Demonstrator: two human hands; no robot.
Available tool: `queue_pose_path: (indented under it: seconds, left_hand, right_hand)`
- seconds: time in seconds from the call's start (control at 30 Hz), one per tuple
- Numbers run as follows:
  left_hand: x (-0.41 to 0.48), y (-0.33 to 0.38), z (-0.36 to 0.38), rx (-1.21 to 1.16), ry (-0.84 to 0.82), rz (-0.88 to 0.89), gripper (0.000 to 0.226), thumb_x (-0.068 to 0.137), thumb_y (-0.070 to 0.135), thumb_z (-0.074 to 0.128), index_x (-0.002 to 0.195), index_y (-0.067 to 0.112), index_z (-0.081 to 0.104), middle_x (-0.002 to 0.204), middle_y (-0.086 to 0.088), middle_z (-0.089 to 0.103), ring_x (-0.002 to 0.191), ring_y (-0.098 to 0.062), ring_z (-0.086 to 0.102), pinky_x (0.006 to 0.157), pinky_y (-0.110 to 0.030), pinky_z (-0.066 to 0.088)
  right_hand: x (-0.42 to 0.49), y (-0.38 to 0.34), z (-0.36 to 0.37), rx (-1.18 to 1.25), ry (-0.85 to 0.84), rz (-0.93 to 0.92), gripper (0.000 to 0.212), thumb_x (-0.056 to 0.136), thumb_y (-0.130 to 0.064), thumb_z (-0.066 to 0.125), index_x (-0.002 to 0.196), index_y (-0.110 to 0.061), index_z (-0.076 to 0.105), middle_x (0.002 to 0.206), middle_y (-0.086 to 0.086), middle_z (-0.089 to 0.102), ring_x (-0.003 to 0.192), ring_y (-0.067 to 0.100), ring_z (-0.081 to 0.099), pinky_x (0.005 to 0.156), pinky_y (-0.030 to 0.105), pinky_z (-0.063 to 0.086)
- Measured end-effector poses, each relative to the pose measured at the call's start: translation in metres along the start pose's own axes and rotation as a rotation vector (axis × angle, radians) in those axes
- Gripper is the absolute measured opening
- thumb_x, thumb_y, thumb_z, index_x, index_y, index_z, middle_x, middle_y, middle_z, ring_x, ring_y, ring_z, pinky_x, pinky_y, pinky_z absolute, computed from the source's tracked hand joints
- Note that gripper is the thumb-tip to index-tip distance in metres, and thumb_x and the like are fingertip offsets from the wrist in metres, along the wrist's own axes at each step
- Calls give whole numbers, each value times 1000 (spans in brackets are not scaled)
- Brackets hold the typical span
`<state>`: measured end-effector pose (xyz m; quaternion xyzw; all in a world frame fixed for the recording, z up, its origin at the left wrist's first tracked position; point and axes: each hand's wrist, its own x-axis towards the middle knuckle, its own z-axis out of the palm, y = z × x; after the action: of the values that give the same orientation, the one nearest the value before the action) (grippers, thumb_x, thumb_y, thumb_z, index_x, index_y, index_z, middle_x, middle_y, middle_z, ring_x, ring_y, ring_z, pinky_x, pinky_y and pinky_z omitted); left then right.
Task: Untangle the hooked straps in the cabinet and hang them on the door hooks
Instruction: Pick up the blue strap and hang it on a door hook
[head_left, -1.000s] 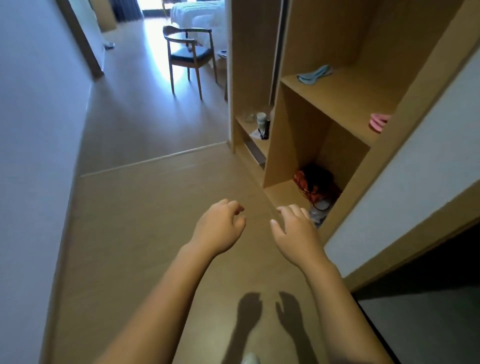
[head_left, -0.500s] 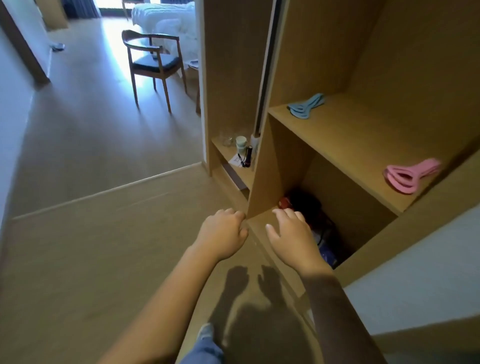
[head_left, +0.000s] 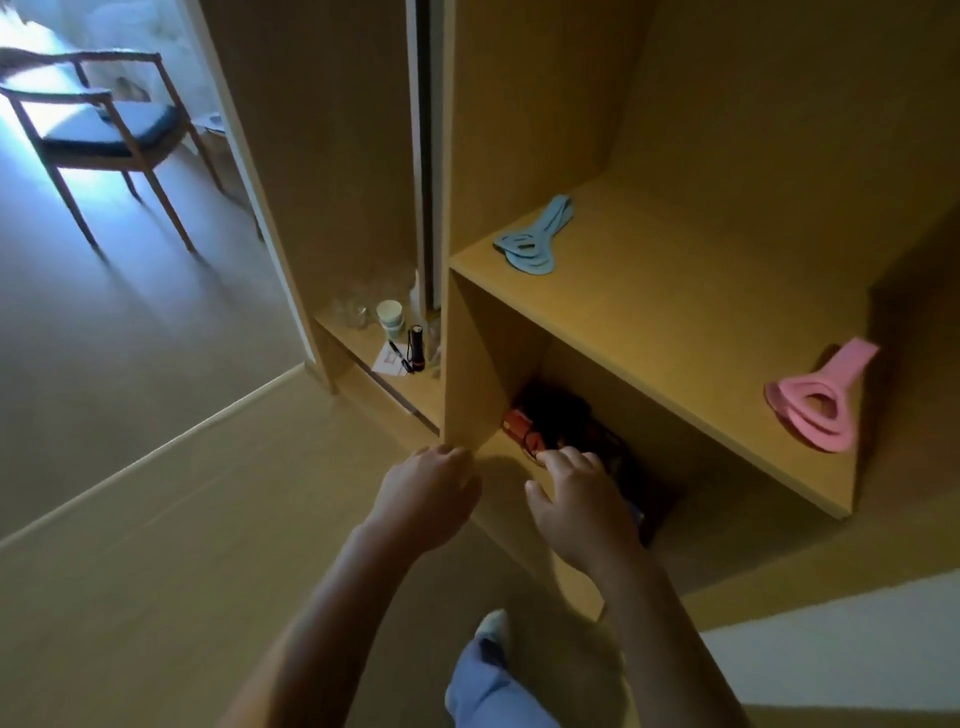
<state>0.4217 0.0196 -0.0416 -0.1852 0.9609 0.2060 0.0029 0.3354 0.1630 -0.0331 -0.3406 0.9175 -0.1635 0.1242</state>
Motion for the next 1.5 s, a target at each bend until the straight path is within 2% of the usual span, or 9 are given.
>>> queue_pose_path:
  seconds: [0.4, 0.67, 0.83, 0.93, 1.0, 1.13, 1.23, 1.3, 1.5]
  left_hand:
    - [206, -1, -46, -61, 45, 58, 28, 91, 35, 46, 113, 24, 58, 116, 3, 60, 105, -16, 60, 85, -35, 54]
    - [297, 2, -57, -83, 71, 90, 57, 88, 38, 54, 139, 22, 35, 146, -4, 35, 132, -25, 36, 106, -43, 37]
    - [351, -5, -54, -78, 3, 119, 63, 88, 44, 52, 141, 19, 28, 144, -5, 35, 131, -28, 35, 104, -47, 37]
    - [373, 1, -56, -143, -21, 189, 73, 89, 35, 50, 147, 16, 10, 151, -10, 25, 137, -29, 29, 110, -46, 31]
    - [390, 8, -57, -146, -19, 196, 70, 90, 31, 50, 147, 14, 13, 152, -10, 25, 138, -29, 29, 113, -44, 27]
    - [413, 21, -58, -230, 38, 218, 54, 83, 39, 41, 131, 18, 33, 115, -13, 53, 102, -32, 55, 90, -50, 45]
    - [418, 22, -53, -147, 2, 203, 69, 82, 21, 53, 144, 15, 22, 139, -16, 40, 125, -33, 43, 105, -44, 36]
    - [418, 24, -49, -111, 33, 184, 72, 85, 10, 53, 146, 11, 15, 147, -15, 31, 132, -31, 35, 106, -38, 32]
    - [410, 32, -65, -263, 83, 345, 50, 88, 6, 43, 136, 12, 34, 118, -19, 52, 102, -31, 55, 80, -35, 42]
  right_hand:
    - [185, 26, -59, 57, 79, -2, 41, 95, -31, 38, 132, -14, 42, 133, 5, 44, 123, 21, 38, 101, 32, 34]
    - [245, 32, -78, 41, 78, 70, 37, 94, -33, 40, 125, -14, 45, 129, 5, 44, 118, 23, 42, 97, 37, 39]
    - [269, 27, -80, -8, 149, 127, 38, 92, -35, 36, 121, -13, 49, 123, 8, 49, 113, 27, 46, 91, 37, 41]
    - [278, 26, -82, 22, 147, 192, 37, 93, -34, 39, 124, -15, 46, 127, 6, 46, 115, 25, 42, 95, 35, 38]
    - [281, 26, -84, 16, 160, 202, 41, 90, -35, 38, 123, -13, 48, 123, 7, 46, 113, 26, 43, 92, 36, 39]
    - [280, 24, -88, -6, 211, 236, 42, 89, -30, 44, 128, -15, 42, 123, 6, 45, 113, 25, 42, 92, 34, 40]
    - [275, 25, -90, -10, 284, 292, 41, 92, -33, 43, 130, -15, 41, 124, 4, 45, 114, 22, 40, 93, 31, 39]
    - [271, 26, -89, 3, 325, 318, 40, 92, -34, 44, 128, -15, 43, 122, 5, 46, 112, 22, 42, 91, 31, 40]
    - [269, 22, -80, 147, 437, 367, 36, 90, -29, 50, 122, -14, 48, 117, 6, 48, 110, 23, 45, 88, 30, 40]
